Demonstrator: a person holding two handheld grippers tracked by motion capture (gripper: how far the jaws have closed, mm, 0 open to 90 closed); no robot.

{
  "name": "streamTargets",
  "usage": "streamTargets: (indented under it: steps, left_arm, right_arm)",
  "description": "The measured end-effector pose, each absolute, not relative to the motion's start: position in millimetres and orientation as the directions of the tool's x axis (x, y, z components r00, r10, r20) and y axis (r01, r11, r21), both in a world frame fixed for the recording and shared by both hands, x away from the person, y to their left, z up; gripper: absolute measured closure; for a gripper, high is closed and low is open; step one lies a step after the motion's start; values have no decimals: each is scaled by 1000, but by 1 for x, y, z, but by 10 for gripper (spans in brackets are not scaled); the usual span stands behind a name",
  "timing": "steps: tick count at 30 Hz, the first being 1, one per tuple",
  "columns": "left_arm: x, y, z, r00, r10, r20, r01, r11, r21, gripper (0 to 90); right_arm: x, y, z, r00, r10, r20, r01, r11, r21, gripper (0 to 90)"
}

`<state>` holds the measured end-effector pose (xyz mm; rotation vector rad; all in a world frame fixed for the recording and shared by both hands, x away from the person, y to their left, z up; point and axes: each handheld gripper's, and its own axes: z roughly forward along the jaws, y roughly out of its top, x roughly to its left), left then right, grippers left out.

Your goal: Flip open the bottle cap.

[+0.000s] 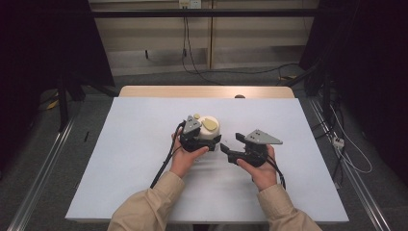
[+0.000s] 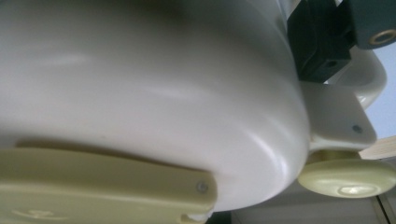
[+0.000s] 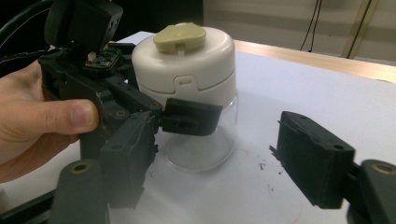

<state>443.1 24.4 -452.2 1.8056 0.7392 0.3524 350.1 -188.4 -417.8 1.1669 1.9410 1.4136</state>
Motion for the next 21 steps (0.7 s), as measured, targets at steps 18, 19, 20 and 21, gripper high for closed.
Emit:
streamTargets:
  steps: [18,19,20,21]
  left_arm:
    - [443,24,-452,759,640,-117,314,-202,928,54]
    - [443,24,-453,759,641,-117,313,-201,928,54]
    - [443,24,-453,759,641,-114,312,-204,928,54]
    - [443,24,-453,761,640,-111,308,-206,929,53]
  right_arm:
    - [359,-185,-407,-556,822,121,381,123,916,775]
    - [360,-184,-407,-556,822,123,383,122,916,802]
    - [361,-183,-406,-561,818,129,384,120,915,827]
    - [361,-182,-405,-563,815,134,389,118,914,843]
